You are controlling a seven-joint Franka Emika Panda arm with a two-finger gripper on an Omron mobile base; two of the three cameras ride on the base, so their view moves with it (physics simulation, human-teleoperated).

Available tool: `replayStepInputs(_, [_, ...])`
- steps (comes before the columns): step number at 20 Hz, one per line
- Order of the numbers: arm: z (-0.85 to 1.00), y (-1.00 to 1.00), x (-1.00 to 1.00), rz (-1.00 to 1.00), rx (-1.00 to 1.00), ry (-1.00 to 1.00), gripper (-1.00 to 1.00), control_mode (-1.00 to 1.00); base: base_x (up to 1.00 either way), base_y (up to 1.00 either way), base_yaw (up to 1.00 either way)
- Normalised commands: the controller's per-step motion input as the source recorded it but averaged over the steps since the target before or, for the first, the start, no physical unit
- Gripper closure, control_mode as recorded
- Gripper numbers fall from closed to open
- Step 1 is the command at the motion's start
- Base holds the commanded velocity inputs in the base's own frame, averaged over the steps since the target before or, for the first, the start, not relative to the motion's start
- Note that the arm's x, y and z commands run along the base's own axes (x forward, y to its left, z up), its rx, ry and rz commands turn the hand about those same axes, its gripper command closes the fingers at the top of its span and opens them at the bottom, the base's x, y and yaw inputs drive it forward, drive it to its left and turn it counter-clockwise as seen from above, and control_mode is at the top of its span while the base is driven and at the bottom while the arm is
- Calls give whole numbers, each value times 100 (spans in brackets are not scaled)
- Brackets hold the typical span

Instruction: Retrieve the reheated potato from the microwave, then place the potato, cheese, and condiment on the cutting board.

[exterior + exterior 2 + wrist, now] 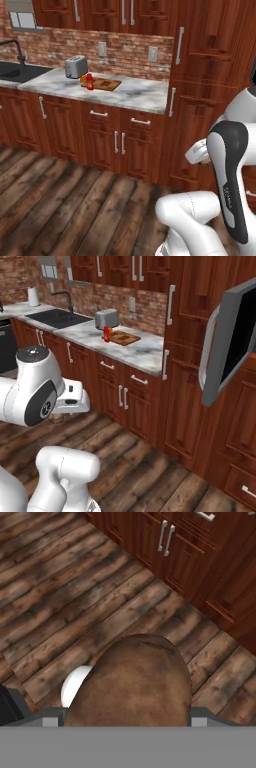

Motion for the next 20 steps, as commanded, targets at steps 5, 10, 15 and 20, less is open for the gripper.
replayStepInputs(5, [0,0,0,0,0,0,100,100,70,49,-26])
replayStepInputs(10, [0,0,0,0,0,0,100,100,75,47,-23])
replayStepInputs(15, [0,0,0,0,0,0,100,100,78,47,-14])
replayStepInputs(20, [0,0,0,0,0,0,100,100,86,36,-3])
